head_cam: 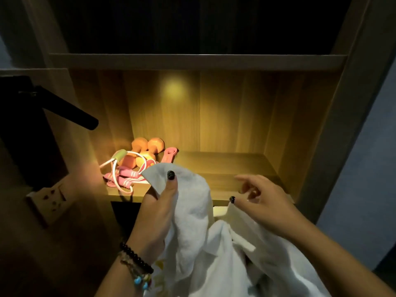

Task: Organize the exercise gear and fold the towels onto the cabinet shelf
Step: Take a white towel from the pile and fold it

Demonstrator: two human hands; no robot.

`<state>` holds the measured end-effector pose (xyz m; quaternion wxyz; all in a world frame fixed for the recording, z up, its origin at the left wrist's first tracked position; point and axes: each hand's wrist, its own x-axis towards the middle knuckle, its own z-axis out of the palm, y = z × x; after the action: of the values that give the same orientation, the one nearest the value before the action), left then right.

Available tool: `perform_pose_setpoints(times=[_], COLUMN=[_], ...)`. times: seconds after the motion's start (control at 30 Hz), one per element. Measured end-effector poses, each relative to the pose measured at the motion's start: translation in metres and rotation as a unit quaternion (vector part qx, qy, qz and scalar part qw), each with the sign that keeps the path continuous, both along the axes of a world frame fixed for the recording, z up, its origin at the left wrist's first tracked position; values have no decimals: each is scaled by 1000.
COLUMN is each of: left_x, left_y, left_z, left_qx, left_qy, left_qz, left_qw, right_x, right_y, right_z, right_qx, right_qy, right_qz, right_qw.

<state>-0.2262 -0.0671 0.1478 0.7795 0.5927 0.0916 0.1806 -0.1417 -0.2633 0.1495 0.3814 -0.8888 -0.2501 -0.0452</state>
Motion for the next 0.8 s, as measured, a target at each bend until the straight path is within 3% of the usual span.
perform_pose_setpoints(times=[0.1,0.23,0.37,0.57,0.67,0.8], left_x=[-2,-5,-6,-1,-2,-4], left_y=[-4,-2,11,20,32,37], left_z=[-2,-3,-6,-17,-21,-23], left_qx=[-29,17,40,-75,-122,-113], left_qy=[-22,-56,-66,-40,-30,-40], left_qz=[-16,31,114,215,256,269], left_qw=[999,998,990,973,959,956], right_x=[-4,-5,4,21,28,29], right_y=[20,39,45,43,37,37], right_z=[1,-9,-28,-67,-81,-62], right_qx=[51,117,183,94,125,156], right_qy=[-8,66,72,97,123,66], right_qz=[110,219,187,161,130,120], right_qw=[993,966,962,978,976,978])
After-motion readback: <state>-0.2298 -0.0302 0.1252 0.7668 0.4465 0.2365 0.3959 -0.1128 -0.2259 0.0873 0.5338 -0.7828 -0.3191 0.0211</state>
